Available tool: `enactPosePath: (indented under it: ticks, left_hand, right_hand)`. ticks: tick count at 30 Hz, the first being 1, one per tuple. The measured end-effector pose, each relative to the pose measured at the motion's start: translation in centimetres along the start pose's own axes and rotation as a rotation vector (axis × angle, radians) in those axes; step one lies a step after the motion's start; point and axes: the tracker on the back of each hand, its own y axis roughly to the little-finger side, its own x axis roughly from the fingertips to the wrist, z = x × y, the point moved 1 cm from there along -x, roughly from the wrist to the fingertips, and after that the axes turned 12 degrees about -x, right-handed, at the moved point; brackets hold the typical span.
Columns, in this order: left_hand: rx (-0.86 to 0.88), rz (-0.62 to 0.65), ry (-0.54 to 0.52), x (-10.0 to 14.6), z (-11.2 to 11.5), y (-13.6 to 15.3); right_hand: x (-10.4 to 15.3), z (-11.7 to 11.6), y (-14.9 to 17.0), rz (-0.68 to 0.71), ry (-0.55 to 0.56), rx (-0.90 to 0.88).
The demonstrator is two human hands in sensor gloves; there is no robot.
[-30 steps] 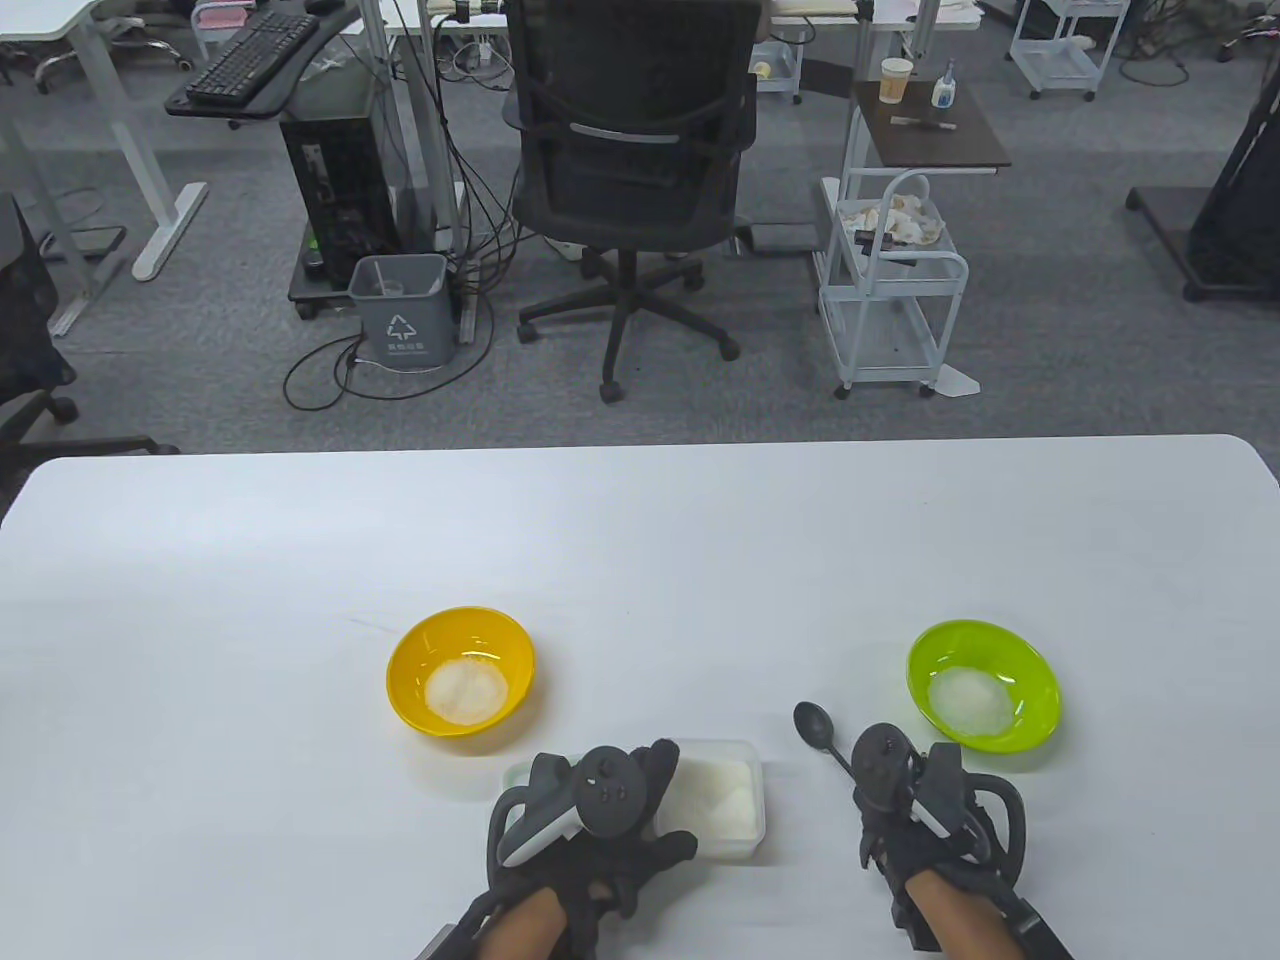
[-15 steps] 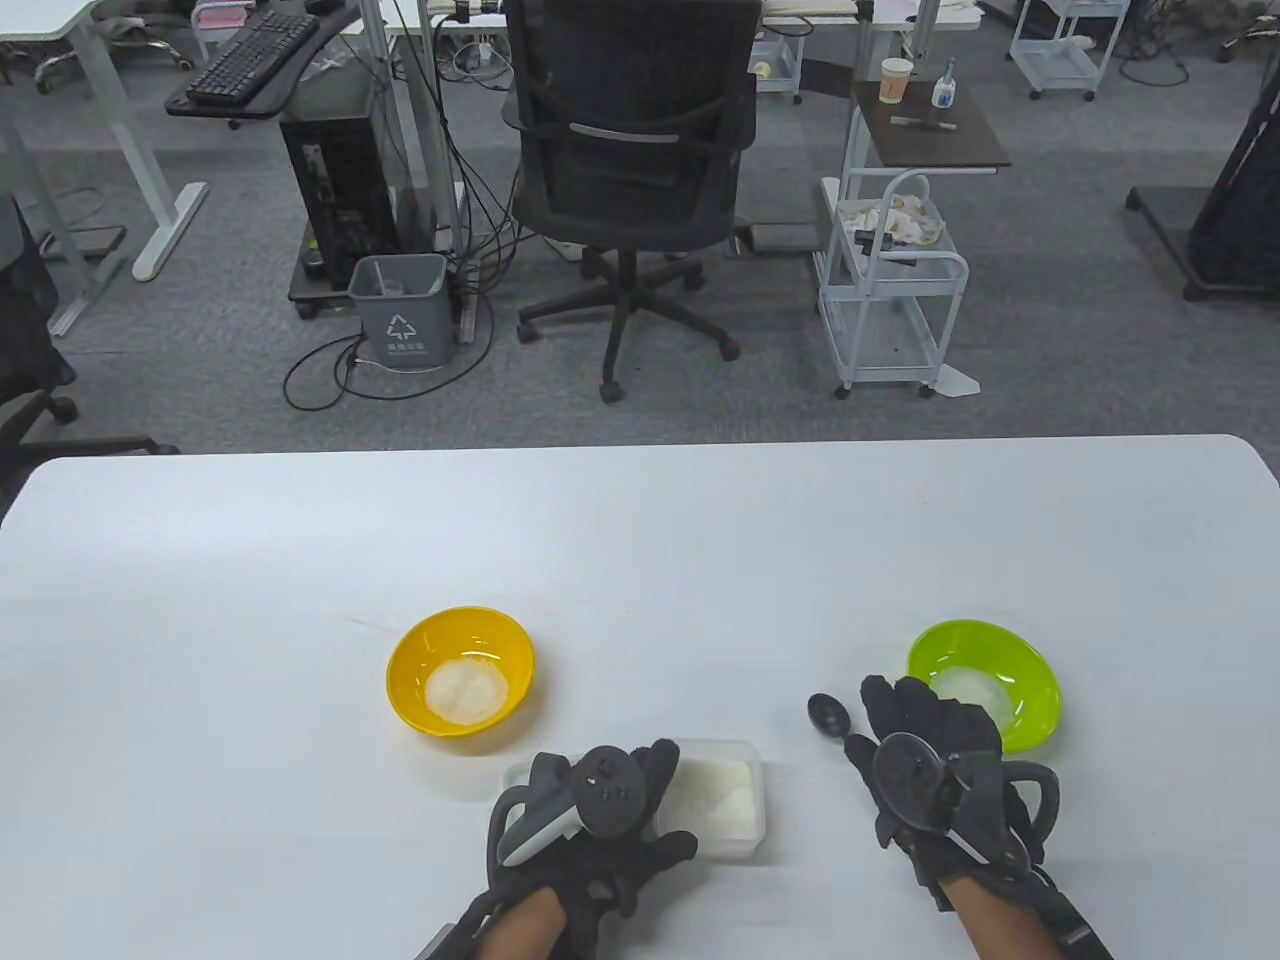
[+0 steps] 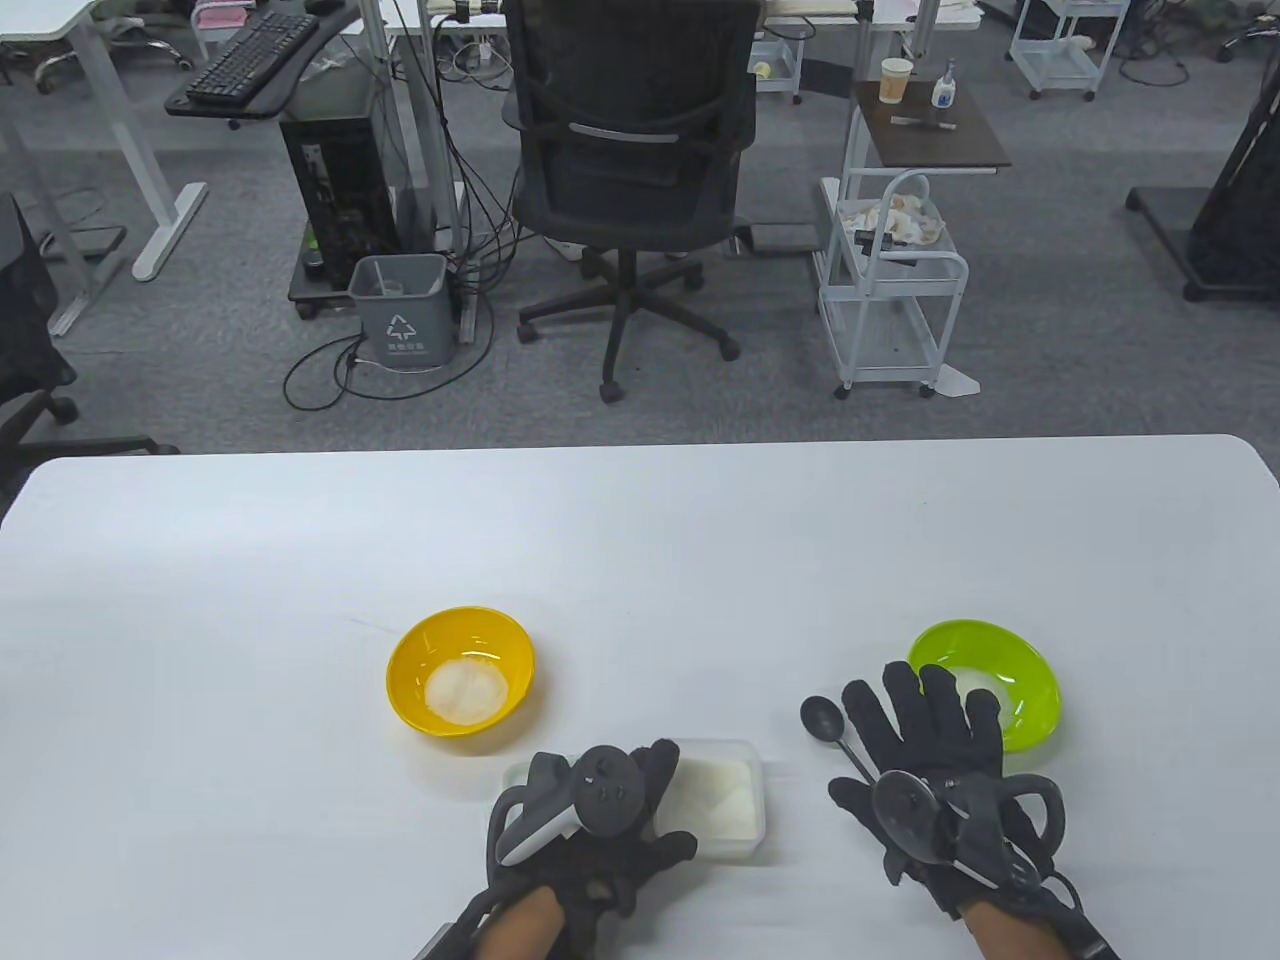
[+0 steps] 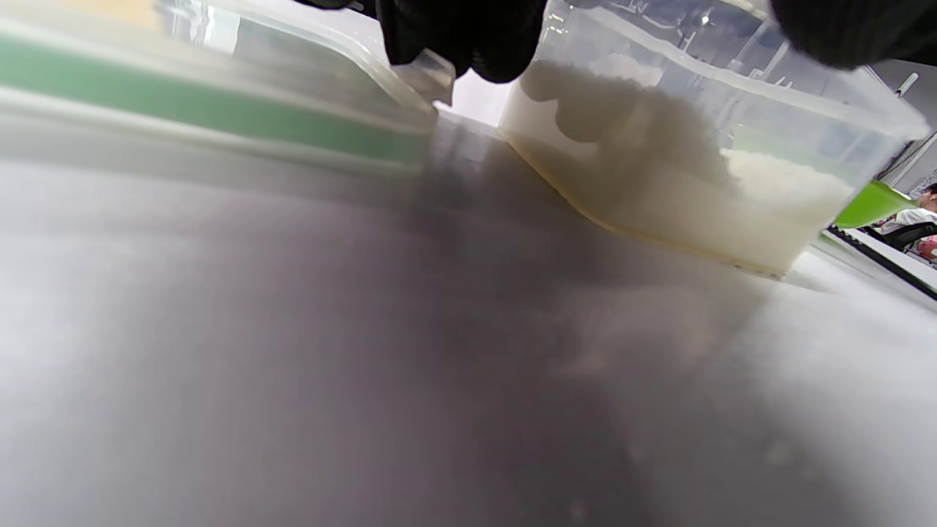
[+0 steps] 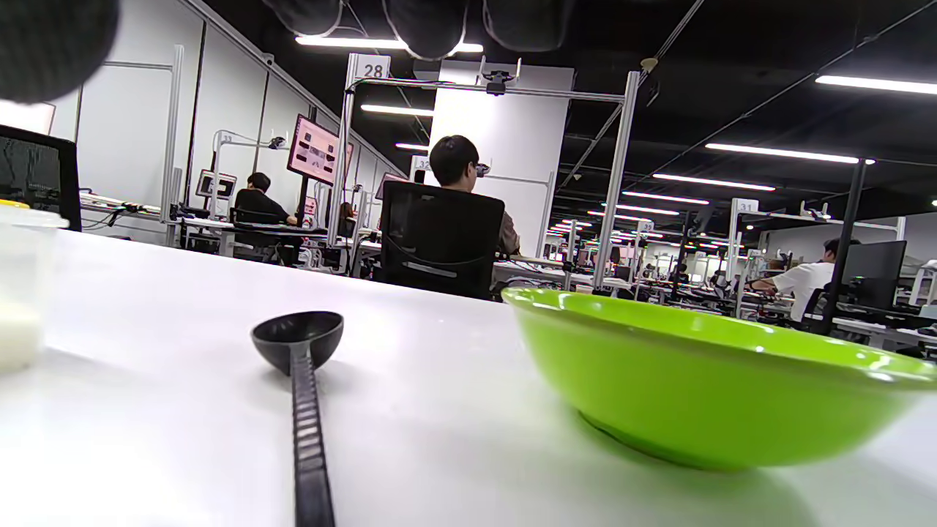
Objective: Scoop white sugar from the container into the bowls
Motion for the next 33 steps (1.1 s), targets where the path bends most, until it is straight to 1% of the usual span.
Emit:
enactPosePath:
  ticks: [4, 8, 12, 17, 21, 23, 25, 26, 29, 33]
  left_hand:
    - [0.002, 0.0, 0.001, 0.0, 0.0, 0.0]
    - [-0.004, 0.0, -0.003, 0.0, -0.1, 0.0]
    - [-0.017, 0.002, -0.005, 0.0, -0.3, 0.1]
    - [-0.043, 0.001, -0.035, 0.4, -1.1, 0.7]
    - [-0.047, -0.004, -0.074, 0.9, -2.6, 1.6]
    - [-0.089, -0.005, -0.072, 1.1, -3.8, 2.3]
    - [-0.157, -0.033, -0.069, 1.3, -4.7, 3.1]
    - [-0.175, -0.042, -0.068, 1.4, -4.9, 3.4]
    - [-0.257, -0.057, -0.004, 1.4, -4.8, 4.3]
    - [-0.34, -0.076, 0.118, 1.0, -3.1, 5.2]
  right_hand:
    - [0.2, -0.2, 0.4, -0.031, -0.017, -0.034]
    - [0.4, -0.6, 0.2, -0.026, -0.032, -0.001]
    - [0.5, -0.5, 0.0, -0.019, -0.029, -0.002]
    - [0.6, -0.2, 0.0, -0.024, -0.016, -0.016]
    - [0.7, 0.0, 0.3, -0.036, -0.012, -0.033]
    - [0.8, 0.1, 0.5, -0.043, -0.011, -0.045]
    - [0.8, 0.0, 0.6, -0.048, -0.013, -0.052]
    - [0.8, 0.0, 0.7, -0.05, -0.013, -0.053]
    - [0.8, 0.1, 0.8, -0.052, -0.012, -0.053]
    - [0.8, 0.1, 0.8, -0.056, -0.021, -0.057]
